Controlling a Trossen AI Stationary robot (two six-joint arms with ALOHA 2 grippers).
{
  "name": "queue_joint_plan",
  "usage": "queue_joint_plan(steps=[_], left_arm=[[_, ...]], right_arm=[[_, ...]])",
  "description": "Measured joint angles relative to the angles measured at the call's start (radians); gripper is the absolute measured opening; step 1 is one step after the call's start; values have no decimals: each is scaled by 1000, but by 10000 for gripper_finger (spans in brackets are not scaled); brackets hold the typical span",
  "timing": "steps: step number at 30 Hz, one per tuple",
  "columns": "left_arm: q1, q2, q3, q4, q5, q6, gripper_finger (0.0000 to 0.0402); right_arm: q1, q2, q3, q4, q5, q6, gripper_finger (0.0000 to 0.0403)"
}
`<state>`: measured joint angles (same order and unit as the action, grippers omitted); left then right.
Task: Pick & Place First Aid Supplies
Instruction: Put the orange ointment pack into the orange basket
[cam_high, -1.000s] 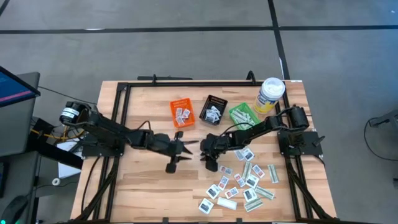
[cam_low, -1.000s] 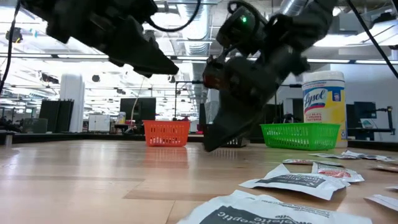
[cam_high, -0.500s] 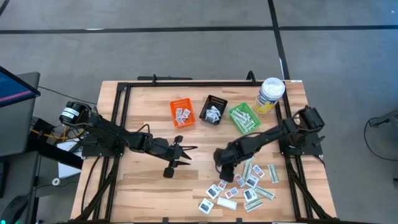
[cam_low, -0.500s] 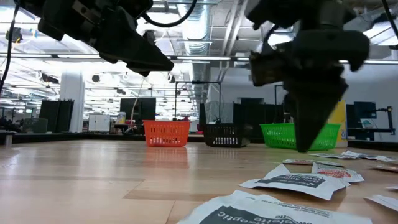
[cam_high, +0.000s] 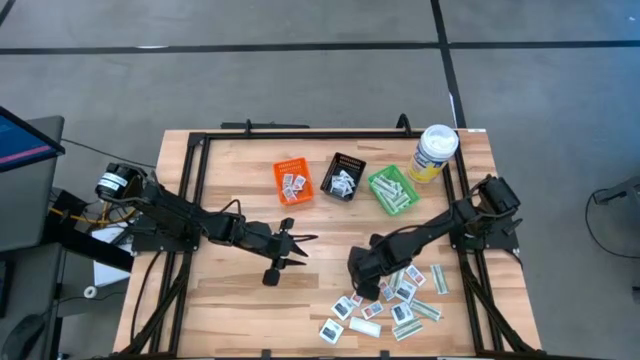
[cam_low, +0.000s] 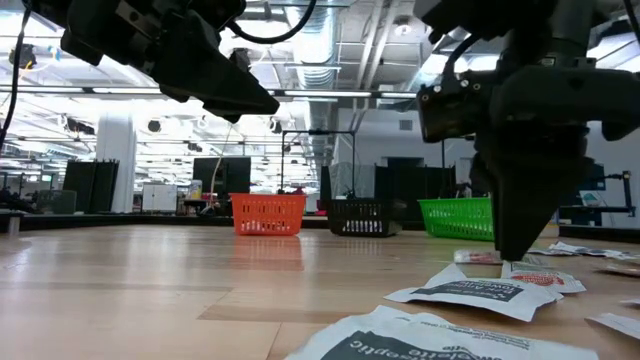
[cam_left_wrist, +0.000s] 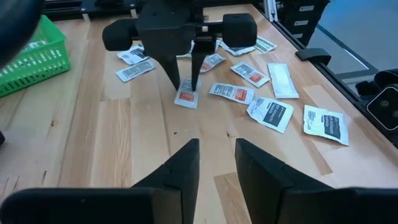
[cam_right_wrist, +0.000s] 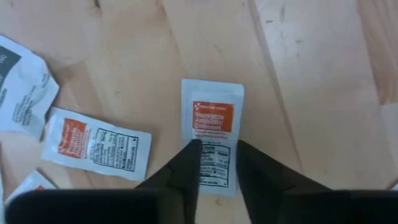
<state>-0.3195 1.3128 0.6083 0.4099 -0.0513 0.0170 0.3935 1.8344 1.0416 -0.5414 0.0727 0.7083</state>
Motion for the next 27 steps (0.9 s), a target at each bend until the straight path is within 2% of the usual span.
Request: queue_joint_plan(steps=[6,13,18,24,27], left_arm=[[0,0,0,-1,0,0,104],[0,0,0,-1,0,-31,104],[0,14,1,10,-23,-100,104],[12,93,1,78,-219,-329,120],[31,138,1,85,-286,-416,132]], right_arm=[[0,0,0,-8,7,0,12],[-11,-5,-2,4,23,0,10],[-42,-2,-3,130,199,-35,5],[-79,-2,-2,409,424,-276,4],[-95,5,-1,527,489,-389,1]])
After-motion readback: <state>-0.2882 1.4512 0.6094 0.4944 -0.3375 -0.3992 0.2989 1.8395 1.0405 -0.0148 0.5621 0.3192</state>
